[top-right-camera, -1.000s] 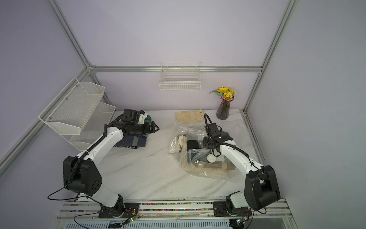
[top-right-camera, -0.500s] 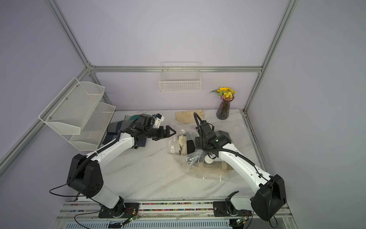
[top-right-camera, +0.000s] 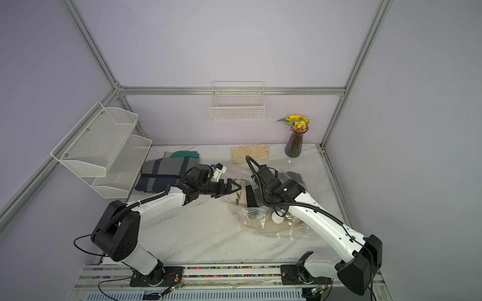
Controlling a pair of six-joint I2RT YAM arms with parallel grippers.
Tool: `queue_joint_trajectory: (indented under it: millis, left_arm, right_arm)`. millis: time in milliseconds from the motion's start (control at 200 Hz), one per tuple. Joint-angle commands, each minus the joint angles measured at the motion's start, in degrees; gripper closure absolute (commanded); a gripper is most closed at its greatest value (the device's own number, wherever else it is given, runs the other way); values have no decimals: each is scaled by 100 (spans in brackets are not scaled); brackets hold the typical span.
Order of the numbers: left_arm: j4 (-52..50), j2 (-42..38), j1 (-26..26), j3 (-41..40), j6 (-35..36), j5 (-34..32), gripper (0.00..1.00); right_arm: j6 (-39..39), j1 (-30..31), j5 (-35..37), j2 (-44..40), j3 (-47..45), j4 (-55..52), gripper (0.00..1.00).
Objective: Take the scarf out of the vacuum bag
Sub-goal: Adjust the vacuum bag at the center of the board, then take out the scarf from the vacuum bag.
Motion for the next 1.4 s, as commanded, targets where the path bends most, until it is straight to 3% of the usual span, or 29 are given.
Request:
queue_joint_trajectory:
  millis: [0,240,510,805,1395]
  left_arm:
    - [703,78,-68,39,-151,274,0]
    - [837,171,-219,46,-119,462,0]
    - [1165,28,-557,-176,-279,768,0]
    - [1493,7,-1005,-349,-440,622,0]
    - [1458,425,-1120,-2,-426,452,1]
  right_arm:
    - [234,35,173,-240,112,-903,95]
    - [418,44,541,-394,211,-1483,95]
    - [463,35,449,-162,313,-1253,94]
    - [465,40,260,-57,424,-1053,94]
    - [645,40,175,-391,102,-1088,94]
